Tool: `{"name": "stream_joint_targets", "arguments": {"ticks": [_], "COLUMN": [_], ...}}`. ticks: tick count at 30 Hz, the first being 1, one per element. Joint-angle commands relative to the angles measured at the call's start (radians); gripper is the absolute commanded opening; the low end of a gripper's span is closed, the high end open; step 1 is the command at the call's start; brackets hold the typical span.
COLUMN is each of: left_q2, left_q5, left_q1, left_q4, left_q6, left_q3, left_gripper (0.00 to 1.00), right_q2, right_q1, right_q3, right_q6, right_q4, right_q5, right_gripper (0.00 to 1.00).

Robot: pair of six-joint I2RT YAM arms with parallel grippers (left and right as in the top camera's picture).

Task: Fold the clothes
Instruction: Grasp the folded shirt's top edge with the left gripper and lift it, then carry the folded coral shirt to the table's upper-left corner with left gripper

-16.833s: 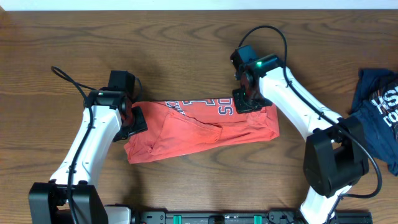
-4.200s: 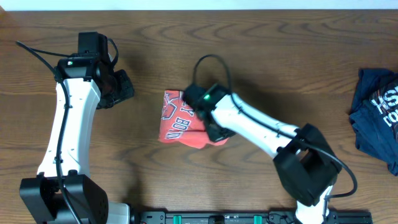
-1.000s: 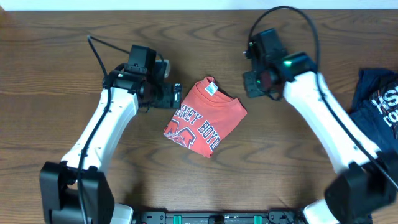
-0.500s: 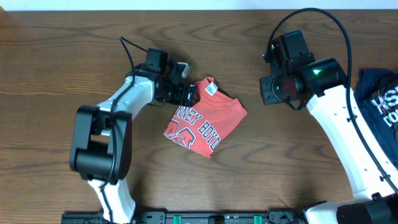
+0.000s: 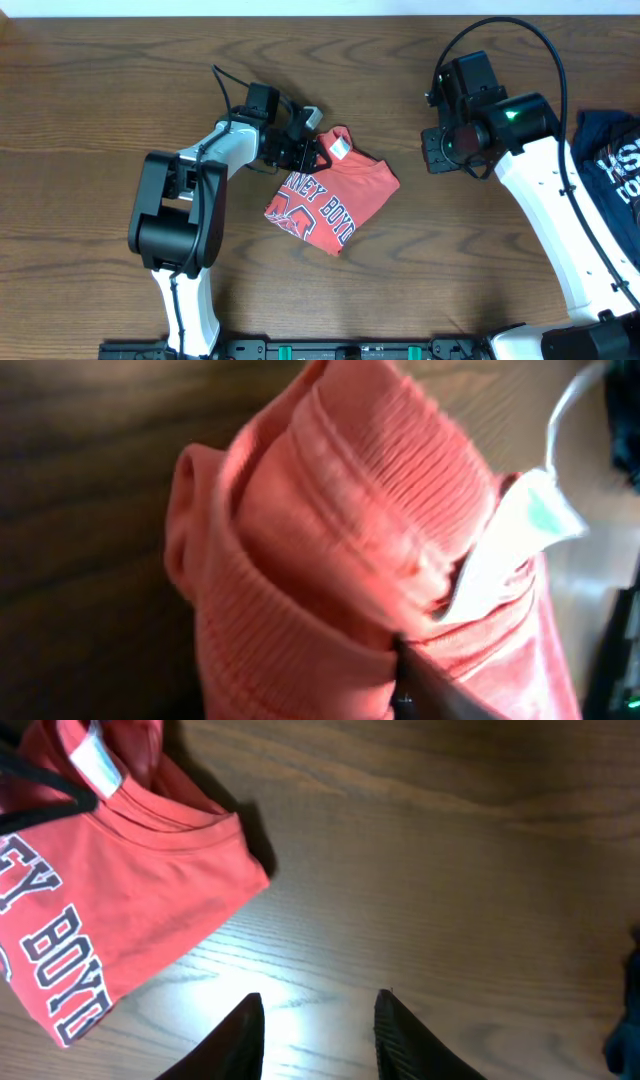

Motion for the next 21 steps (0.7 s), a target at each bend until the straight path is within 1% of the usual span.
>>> {"name": "stream_joint_targets", "arguments": {"ticks": [1, 2, 3, 4, 8, 14, 18, 21], "left_q2": [0.034, 0.033, 0.032, 0.032, 0.028, 0.027, 0.027, 0.027], "left_q5": [-0.018, -0.018, -0.018, -0.018, -0.017, -0.018, -0.026, -0.098], "left_q1": [0.005, 0.01, 0.016, 0.024, 0.066, 0.179, 0.301, 0.405], "left_q4": [-0.003, -0.001, 0.0, 0.0, 0.01, 0.099, 0.229, 0.353], "left_q6": [0.009, 0.009, 0.004, -0.006, -0.044, -0.207, -0.326, -0.462], "left_q3": [-0.021, -0.018, -0.013, -0.006, 0.031, 0.094, 0.133, 0.138], "left_gripper": [0.23, 0.19, 0.11, 0.06, 0.06, 0.07, 0.06, 0.06], "right_q2": [-0.014, -0.014, -0.014, -0.014, -0.014, -0.014, -0.014, -0.014], "right_q1": [-0.009, -0.01, -0.01, -0.011, -0.016, -0.022, -0.026, -0.027], "right_q3": [0.014, 0.014, 0.014, 0.014, 0.014, 0.014, 0.014, 0.014], "right_q6": [-0.011, -0.011, -0.011, -0.011, -0.003, 0.005, 0.008, 0.008], "right_q4": [-0.006, -0.008, -0.01, -0.011, -0.013, -0.013, -0.014, -0.015], "right_q5": [0.023, 0.022, 0.023, 0.022, 0.023, 0.023, 0.022, 0.022], "right_gripper": [0.33, 0.32, 0.31, 0.31, 0.29, 0.28, 0.28, 0.28]}}
